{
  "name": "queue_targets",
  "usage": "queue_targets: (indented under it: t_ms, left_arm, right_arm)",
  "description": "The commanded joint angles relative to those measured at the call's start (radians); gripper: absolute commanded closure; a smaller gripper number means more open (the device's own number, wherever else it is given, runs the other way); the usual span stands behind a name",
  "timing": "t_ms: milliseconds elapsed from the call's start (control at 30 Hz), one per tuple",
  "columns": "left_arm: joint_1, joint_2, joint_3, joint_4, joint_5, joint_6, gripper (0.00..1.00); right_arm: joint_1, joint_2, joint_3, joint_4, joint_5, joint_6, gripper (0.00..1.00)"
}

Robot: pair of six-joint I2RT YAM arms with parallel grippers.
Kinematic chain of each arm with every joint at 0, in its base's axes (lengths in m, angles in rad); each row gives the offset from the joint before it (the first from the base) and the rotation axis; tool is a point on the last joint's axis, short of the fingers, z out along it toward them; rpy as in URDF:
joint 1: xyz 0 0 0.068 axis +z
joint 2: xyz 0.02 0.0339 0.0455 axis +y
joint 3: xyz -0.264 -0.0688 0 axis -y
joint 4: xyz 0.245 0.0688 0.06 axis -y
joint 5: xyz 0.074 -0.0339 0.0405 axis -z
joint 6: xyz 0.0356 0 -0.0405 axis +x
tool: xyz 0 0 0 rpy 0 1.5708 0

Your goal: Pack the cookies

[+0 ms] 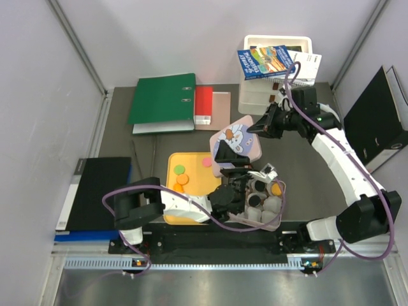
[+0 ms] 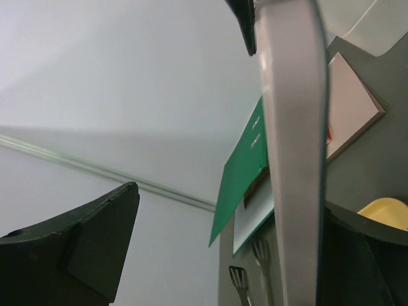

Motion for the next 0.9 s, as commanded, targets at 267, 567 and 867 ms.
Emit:
queue_targets:
  t_ms: [267, 567, 867]
  left_arm:
    - [0.033, -0.239, -0.065, -0.292, -0.206, -0.520, 0.01]
    - [0.130, -0.359, 0.054, -1.299, -0.180, -1.413, 0.01]
    - [0.403, -0.507, 0.165, -1.719, 0.216, -2.032, 0.01]
  right_arm:
    - [-0.094, -0.115, 0.152, 0.002, 0.001, -0.026, 1.00]
    - [-0.119, -0.187, 0.113, 0.014, 0.026, -0.026, 1.00]
    - [-0.119, -0.258, 0.037, 0.054, 0.039, -0.006, 1.00]
